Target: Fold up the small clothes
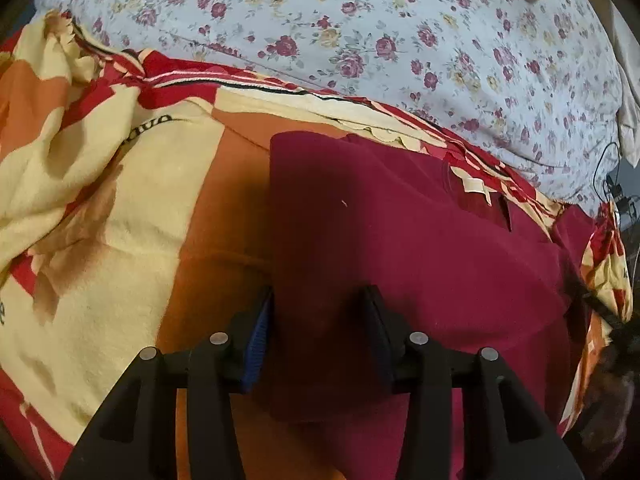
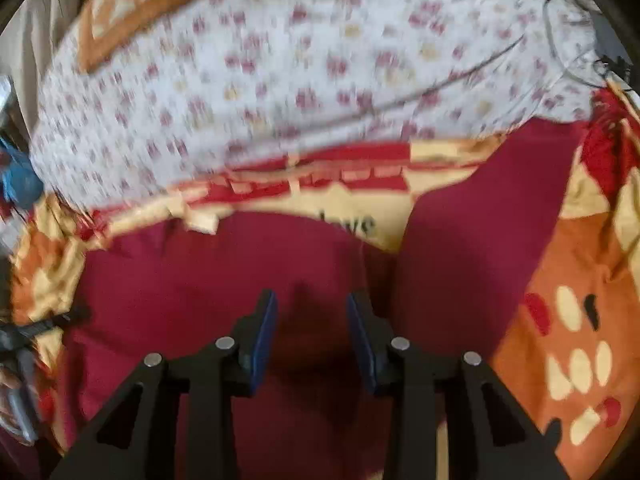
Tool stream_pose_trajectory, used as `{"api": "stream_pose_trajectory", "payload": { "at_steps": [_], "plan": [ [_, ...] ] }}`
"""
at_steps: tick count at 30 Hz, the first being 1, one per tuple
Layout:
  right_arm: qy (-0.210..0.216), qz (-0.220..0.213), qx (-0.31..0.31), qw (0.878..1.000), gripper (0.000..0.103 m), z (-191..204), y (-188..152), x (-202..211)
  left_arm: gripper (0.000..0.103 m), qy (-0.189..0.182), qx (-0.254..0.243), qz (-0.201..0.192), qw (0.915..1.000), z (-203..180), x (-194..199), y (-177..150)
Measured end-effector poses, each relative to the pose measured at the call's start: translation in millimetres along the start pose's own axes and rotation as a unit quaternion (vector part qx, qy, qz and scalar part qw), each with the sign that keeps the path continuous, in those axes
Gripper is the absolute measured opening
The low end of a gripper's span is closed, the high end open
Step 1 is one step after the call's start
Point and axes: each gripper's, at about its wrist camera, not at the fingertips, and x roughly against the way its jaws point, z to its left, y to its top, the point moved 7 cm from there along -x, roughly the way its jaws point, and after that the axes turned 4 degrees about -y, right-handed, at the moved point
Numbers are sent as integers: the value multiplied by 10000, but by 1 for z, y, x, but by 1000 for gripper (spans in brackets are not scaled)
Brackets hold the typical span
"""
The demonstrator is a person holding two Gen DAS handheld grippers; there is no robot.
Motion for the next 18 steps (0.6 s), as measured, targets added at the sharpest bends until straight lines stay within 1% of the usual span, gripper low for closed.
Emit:
{"api": "stream_pose_trajectory", "payload": {
  "at_steps": [1, 2, 4, 5, 6, 8, 9, 10, 11, 13, 14, 16, 18],
  "plan": [
    [-135, 147, 59, 9998, 36, -2, -3, -11, 34, 11, 19, 8, 10000, -1, 2, -1],
    [-138, 129, 71, 9998, 35, -3, -5, -14, 34, 27, 16, -4, 10000, -2, 6, -1],
    [-31, 70, -47, 10000, 35, -5, -3, -5, 34, 73, -80, -76, 9999, -7, 17, -5],
    [120, 68, -208, 9997, 35, -8, -3, 3, 34, 67, -149, -128, 9998, -10, 22, -6],
    [230, 47, -313, 9992, 36, -11, -3, 10, 34, 62, -223, -176, 9996, -14, 28, -9],
    [387, 44, -389, 9985, 41, -17, -6, 26, 34, -6, -292, -261, 9992, -21, 38, -15],
    [411, 41, -364, 9985, 46, -18, -8, 32, 34, -57, -294, -287, 9991, -24, 43, -18],
    [397, 15, -325, 9987, 49, -21, -10, 39, 34, -148, -289, -303, 9990, -28, 47, -21],
    [319, -38, -277, 9991, 50, -25, -13, 47, 34, -317, -298, -300, 9986, -34, 51, -25],
    [180, -78, -207, 9996, 53, -33, -17, 57, 34, -483, -346, -280, 9978, -45, 56, -32],
    [80, -58, -205, 9997, 54, -40, -20, 60, 34, -524, -433, -287, 9973, -53, 59, -37],
    [15, -31, -270, 9996, 54, -52, -25, 65, 34, -621, -568, -259, 9961, -66, 62, -45],
    [-35, 0, -357, 9994, 54, -65, -30, 68, 34, -731, -722, -139, 9946, -82, 60, -56]
  ]
}}
